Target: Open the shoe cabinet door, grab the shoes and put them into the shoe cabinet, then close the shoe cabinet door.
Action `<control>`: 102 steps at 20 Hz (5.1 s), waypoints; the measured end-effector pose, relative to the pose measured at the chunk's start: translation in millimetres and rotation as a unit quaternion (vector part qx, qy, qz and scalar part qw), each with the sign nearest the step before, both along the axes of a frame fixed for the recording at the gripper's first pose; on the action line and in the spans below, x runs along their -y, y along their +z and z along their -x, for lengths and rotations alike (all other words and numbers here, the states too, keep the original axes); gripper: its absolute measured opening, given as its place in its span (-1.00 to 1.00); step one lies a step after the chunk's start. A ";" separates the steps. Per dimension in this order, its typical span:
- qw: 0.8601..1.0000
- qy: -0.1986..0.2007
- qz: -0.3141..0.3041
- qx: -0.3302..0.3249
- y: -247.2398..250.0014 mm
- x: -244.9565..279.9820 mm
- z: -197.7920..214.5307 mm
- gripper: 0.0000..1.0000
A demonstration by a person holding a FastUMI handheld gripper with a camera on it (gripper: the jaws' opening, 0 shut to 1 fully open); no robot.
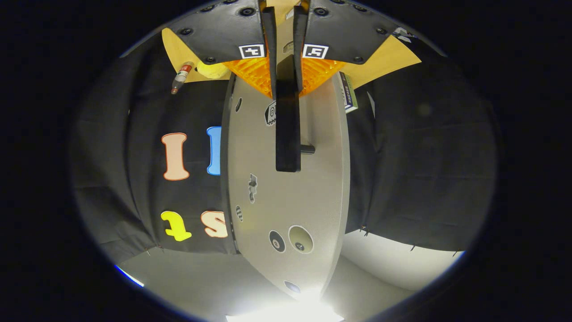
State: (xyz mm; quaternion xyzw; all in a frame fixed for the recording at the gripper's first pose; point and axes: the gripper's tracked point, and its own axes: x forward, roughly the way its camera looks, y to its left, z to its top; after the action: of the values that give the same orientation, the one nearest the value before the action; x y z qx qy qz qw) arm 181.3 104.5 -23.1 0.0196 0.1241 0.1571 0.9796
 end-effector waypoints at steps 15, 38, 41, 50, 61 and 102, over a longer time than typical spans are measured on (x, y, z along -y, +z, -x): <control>0.995 -0.093 -0.003 0.021 0.4 67.6 -1.0 -0.73; 0.994 -0.103 -0.009 0.033 -77.4 -22.2 72.0 0.94; 0.994 -0.106 -0.009 0.001 -116.8 -33.3 71.1 0.94; 0.994 -0.051 0.030 -0.096 -230.7 -85.2 60.3 0.95; 0.968 -0.005 0.035 -0.248 -354.5 -136.5 67.1 0.95; 0.902 -0.036 -0.025 -0.429 -430.3 -150.5 58.2 -0.98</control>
State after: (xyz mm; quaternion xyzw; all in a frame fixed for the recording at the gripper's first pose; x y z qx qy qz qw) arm 123.1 255.1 -453.4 0.1137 0.5278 0.1011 0.8356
